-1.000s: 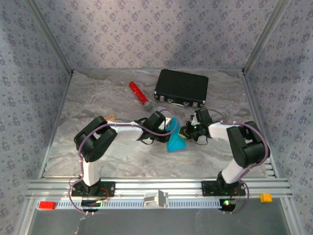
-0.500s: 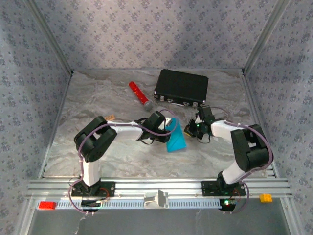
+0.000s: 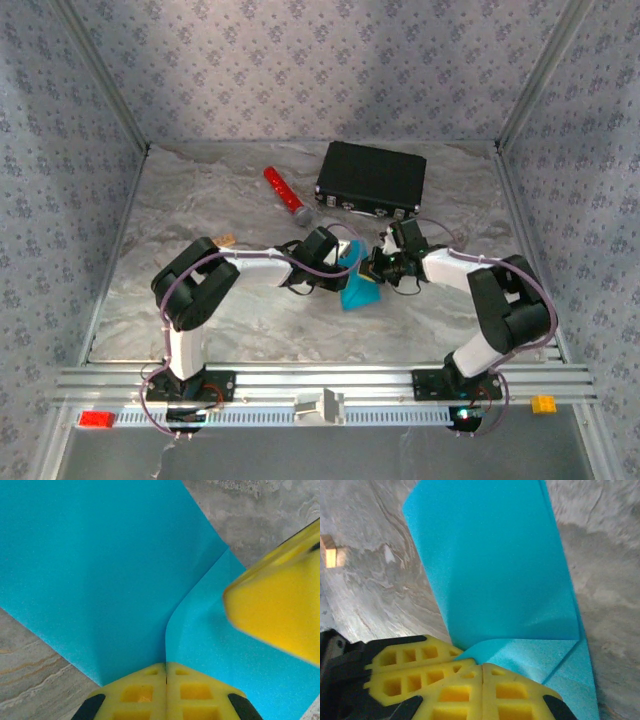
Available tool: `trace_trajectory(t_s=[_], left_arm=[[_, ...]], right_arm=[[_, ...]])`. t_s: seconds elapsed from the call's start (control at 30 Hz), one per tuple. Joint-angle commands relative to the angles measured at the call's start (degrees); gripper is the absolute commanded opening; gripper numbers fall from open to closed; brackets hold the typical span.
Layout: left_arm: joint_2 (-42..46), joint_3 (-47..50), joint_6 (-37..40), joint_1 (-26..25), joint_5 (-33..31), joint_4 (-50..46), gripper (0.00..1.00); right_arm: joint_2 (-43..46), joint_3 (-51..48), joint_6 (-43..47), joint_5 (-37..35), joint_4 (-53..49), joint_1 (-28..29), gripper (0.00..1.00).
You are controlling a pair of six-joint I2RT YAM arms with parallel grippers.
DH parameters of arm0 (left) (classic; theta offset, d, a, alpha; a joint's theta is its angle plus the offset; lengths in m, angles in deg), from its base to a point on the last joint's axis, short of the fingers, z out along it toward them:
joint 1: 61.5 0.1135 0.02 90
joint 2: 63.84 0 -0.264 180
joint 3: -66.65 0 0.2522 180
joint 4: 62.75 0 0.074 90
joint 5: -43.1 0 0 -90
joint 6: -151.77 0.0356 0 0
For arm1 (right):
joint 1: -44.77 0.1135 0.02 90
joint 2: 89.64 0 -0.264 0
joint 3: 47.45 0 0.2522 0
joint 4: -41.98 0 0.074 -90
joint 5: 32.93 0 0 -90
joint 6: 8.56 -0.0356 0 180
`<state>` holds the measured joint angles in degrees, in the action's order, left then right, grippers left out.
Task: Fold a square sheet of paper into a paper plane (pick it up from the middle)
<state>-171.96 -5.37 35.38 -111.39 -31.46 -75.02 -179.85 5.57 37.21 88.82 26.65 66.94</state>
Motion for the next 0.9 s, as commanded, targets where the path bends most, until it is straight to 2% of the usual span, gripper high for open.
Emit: trace_trajectory(t_s=[0.0, 0.17, 0.33, 0.43, 0.57, 0.63, 0.67, 0.77, 0.87], left_arm=[[-1.56, 0.03, 1.08, -0.21, 0.04, -3.26, 0.01], [-1.67, -0.01, 0.91, -0.21, 0.19, -2.99, 0.01], [-1.06, -0.83, -0.19, 0.00, -0.05, -2.25, 0.03], [-0.07, -2.11, -0.57, 0.18, -1.29, -3.04, 0.06], [3.09, -2.69, -2.26, 0.36, -4.48, -5.27, 0.19], [5.44, -2.38, -3.46, 0.53, -6.39, -6.59, 0.30], [6.54, -2.15, -4.07, 0.58, -7.24, -7.20, 0.31], [9.93, -1.03, -5.85, 0.62, -7.84, -7.74, 0.32], [11.84, -0.03, -7.06, 0.51, -3.55, -6.40, 0.27]], right_arm=[[-1.71, -0.18, -1.32, 1.31, 0.98, 0.66, 0.05], [-3.89, -2.36, -1.31, 0.85, 2.17, 0.44, 0.04], [-4.43, -3.78, -0.25, -4.25, -1.03, 0.54, 0.03], [-4.45, -4.76, -1.63, -4.67, -0.17, 0.68, 0.03], [-2.96, -5.94, -4.80, -5.63, 1.80, 1.02, 0.03], [-2.11, -5.96, -5.76, -6.58, 1.78, 1.29, 0.03], [-1.90, -5.96, -6.17, -6.98, 1.84, 1.38, 0.03], [-1.58, -5.96, -6.70, -7.31, 1.94, 1.66, 0.03], [-1.35, -6.48, -7.83, -7.53, 2.66, 1.73, 0.03]])
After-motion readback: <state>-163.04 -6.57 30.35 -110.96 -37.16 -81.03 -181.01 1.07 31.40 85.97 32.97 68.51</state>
